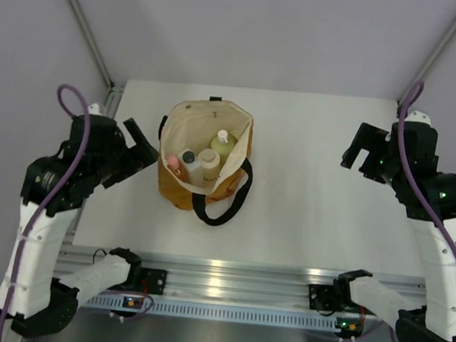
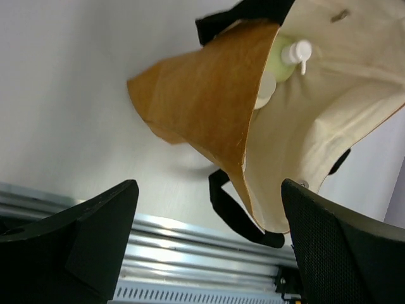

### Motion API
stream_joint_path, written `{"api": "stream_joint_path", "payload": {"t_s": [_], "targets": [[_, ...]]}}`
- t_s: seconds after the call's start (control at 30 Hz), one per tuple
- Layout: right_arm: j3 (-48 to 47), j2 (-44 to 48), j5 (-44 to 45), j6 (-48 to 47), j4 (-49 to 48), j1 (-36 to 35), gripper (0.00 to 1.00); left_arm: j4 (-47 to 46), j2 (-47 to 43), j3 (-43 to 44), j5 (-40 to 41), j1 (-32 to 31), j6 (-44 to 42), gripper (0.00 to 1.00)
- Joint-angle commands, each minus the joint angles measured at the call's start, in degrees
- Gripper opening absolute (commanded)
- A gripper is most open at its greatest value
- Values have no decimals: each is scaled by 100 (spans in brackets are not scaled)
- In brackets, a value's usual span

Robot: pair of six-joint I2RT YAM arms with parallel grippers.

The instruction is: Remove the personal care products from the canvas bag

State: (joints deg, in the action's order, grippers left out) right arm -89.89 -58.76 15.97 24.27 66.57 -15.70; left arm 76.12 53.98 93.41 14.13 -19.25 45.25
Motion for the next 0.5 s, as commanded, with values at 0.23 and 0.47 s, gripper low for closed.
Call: {"api": "stream_joint_path", "payload": {"t_s": [0.23, 0.47], "targets": [[876, -206, -1516, 262, -1065, -64, 99, -140, 597, -357, -824, -122, 546, 95], [807, -329, -1939, 385, -1453, -292, 100, -211, 676, -989, -60, -1210, 1222, 66]]}}
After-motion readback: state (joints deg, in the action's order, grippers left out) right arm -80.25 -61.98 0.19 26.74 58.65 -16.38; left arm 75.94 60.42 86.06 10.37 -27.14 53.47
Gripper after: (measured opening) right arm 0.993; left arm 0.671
